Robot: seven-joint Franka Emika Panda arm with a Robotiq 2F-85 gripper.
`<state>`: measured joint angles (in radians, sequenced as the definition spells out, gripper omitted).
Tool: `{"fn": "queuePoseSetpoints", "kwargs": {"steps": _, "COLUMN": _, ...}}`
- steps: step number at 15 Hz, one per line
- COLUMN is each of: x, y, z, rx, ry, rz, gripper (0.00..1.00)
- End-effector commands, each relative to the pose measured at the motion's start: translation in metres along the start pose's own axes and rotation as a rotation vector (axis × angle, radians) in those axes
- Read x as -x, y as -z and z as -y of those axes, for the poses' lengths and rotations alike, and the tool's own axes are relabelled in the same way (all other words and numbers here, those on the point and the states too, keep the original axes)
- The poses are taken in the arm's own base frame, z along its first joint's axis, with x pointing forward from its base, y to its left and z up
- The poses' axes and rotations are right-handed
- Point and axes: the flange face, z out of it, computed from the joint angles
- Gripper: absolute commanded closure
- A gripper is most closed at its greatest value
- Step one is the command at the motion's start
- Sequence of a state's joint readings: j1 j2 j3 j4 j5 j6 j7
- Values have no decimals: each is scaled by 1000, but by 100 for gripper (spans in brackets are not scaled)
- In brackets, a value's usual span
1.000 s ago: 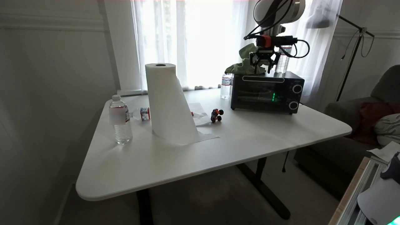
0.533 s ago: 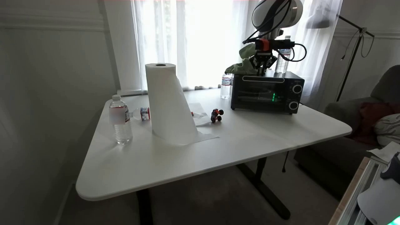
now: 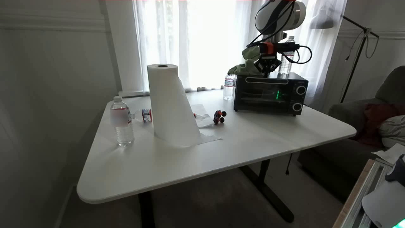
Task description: Push the towel backwards then open the toaster oven.
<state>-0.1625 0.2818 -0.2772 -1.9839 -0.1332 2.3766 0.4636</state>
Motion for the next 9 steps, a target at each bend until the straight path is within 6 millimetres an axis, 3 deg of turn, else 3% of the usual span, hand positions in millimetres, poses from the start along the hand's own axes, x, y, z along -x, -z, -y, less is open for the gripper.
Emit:
{"fn": "queuePoseSetpoints", "kwargs": {"steps": 1, "x": 14, "y": 6, "z": -1, "rx": 40, "ry": 51, "rz": 87, "gripper": 100}}
{"fn": "queuePoseSetpoints", "kwargs": {"steps": 9, "x": 45, "y": -1, "z": 8, "rx": 117, "ry": 144, "rz": 297, "gripper": 100}}
